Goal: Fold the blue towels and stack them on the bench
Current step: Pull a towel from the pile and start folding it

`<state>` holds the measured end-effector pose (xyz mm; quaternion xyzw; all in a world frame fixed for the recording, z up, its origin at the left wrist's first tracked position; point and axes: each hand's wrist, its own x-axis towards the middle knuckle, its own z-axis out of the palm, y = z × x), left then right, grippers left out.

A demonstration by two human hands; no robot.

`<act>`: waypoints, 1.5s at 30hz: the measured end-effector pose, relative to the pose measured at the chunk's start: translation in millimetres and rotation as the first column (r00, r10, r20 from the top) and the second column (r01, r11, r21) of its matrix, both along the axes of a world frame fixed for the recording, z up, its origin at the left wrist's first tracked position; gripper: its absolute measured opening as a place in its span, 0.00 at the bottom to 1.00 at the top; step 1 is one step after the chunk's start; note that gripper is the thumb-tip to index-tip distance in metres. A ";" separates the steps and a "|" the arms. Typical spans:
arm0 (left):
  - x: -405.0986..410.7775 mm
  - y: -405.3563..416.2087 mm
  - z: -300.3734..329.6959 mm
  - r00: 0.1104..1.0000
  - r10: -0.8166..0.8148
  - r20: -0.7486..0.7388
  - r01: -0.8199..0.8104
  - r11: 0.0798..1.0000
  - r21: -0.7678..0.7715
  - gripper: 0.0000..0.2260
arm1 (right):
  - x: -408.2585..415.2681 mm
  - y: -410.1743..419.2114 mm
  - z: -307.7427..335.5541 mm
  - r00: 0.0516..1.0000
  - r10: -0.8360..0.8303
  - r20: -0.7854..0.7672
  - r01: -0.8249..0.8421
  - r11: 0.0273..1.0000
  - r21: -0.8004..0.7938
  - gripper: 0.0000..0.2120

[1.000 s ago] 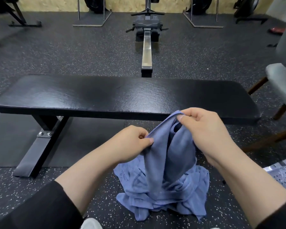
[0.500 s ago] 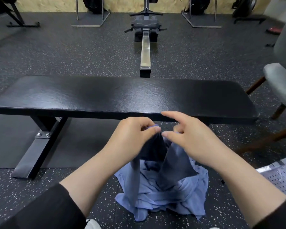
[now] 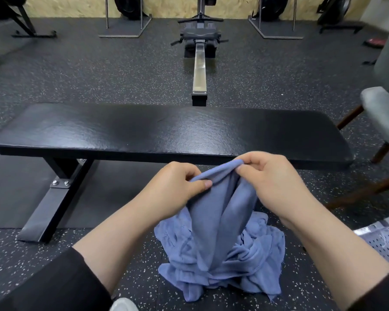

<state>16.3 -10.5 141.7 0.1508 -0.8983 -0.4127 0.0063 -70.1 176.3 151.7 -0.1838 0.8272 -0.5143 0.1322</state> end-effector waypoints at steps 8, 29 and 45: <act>2.0 -1.5 11.2 0.940 0.269 -0.207 -0.228 0.953 0.201 0.21 | -16.4 11.8 -2.2 0.991 -0.121 0.058 0.125 0.988 -0.086 0.06; -0.6 16.3 1.7 0.933 0.310 -0.185 -0.258 0.931 0.260 0.18 | -13.6 7.7 -14.7 0.976 -0.139 0.170 0.151 0.987 -0.058 0.05; -5.2 46.6 3.8 0.928 0.291 -0.231 -0.238 0.943 0.233 0.08 | 6.6 -11.7 -5.3 0.984 -0.082 0.160 0.104 0.986 -0.133 0.10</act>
